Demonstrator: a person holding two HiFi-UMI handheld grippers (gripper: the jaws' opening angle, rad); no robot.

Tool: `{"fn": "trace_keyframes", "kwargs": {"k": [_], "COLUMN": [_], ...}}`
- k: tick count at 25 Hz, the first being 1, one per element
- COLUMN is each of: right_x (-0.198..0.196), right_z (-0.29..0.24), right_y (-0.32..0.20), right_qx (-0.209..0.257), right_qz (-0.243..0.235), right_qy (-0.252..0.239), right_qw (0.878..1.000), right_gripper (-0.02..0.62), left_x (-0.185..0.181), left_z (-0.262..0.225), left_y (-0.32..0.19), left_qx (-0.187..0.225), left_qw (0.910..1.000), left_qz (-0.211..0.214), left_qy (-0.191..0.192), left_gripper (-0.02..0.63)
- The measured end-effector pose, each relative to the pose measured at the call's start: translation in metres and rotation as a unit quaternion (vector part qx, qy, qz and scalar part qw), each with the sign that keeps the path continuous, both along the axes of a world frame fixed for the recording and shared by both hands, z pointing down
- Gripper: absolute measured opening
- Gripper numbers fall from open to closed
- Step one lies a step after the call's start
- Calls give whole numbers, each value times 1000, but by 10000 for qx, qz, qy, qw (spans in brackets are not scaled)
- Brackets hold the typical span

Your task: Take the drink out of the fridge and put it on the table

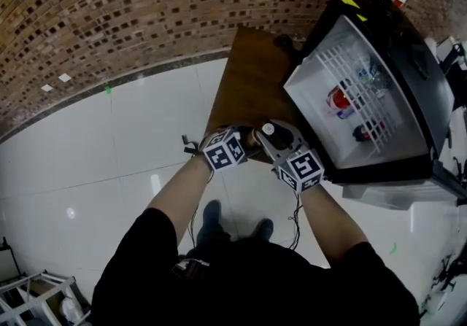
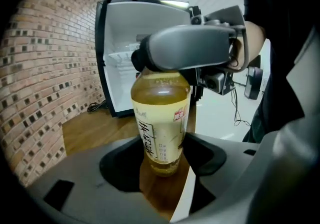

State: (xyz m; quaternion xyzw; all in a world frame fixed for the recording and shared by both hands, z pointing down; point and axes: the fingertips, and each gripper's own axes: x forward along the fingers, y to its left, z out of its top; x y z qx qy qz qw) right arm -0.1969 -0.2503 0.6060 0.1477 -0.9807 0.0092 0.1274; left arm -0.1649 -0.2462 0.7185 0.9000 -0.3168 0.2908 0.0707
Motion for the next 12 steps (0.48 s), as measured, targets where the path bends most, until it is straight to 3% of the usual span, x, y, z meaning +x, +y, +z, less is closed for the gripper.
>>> {"fn": "trace_keyframes", "kwargs": {"k": [5, 12], "right_x": [-7, -4], "right_z": [4, 5], "right_y": [-18, -35], "right_qx": [-119, -138], "right_qz": [73, 230], "right_qy": [-131, -255], "right_qw": [9998, 9993], "right_gripper": [156, 156], "left_x": [-6, -3], "left_z": [5, 2], "left_y": [-13, -30], "left_qx": [-244, 84], "left_qw": [9996, 9967], "left_qz": [23, -164], "left_qy": [163, 785], "left_gripper": [255, 264]}}
